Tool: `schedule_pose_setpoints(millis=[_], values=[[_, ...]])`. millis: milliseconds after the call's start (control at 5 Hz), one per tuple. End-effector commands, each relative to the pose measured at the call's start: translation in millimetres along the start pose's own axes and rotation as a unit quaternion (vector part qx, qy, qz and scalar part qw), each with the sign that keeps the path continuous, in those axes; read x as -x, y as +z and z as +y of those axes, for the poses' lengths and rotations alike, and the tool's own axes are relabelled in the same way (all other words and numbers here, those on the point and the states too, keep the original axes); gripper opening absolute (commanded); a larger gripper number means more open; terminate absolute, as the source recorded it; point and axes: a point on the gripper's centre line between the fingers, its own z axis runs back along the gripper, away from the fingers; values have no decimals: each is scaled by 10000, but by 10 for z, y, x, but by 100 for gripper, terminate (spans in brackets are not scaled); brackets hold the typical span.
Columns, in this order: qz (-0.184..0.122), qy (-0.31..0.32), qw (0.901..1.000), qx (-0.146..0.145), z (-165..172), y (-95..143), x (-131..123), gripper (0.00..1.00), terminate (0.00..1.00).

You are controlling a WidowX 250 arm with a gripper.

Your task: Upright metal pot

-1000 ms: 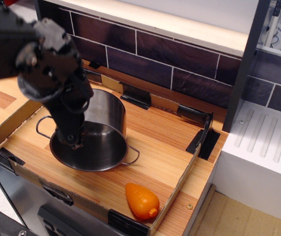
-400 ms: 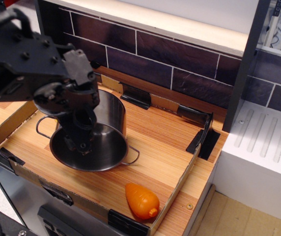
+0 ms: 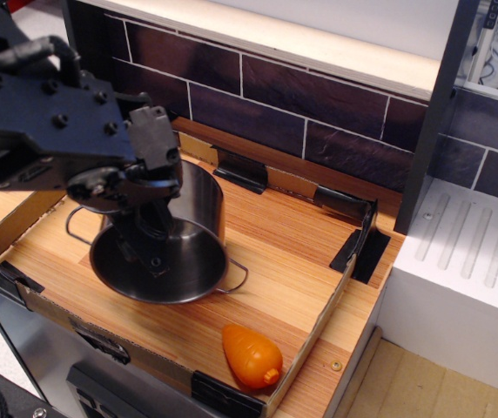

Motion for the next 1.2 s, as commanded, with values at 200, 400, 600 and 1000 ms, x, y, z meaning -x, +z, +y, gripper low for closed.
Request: schedule_pose_setpoints(millis=[200, 400, 600, 1000], values=[[-23, 210, 9998, -56, 99, 26, 22, 0, 0], [65, 380, 9993, 18, 188, 78, -10, 0, 0], [409, 572, 9973, 202, 270, 120, -34, 0, 0], [1385, 943, 9845, 512, 389, 96, 3, 0, 0]])
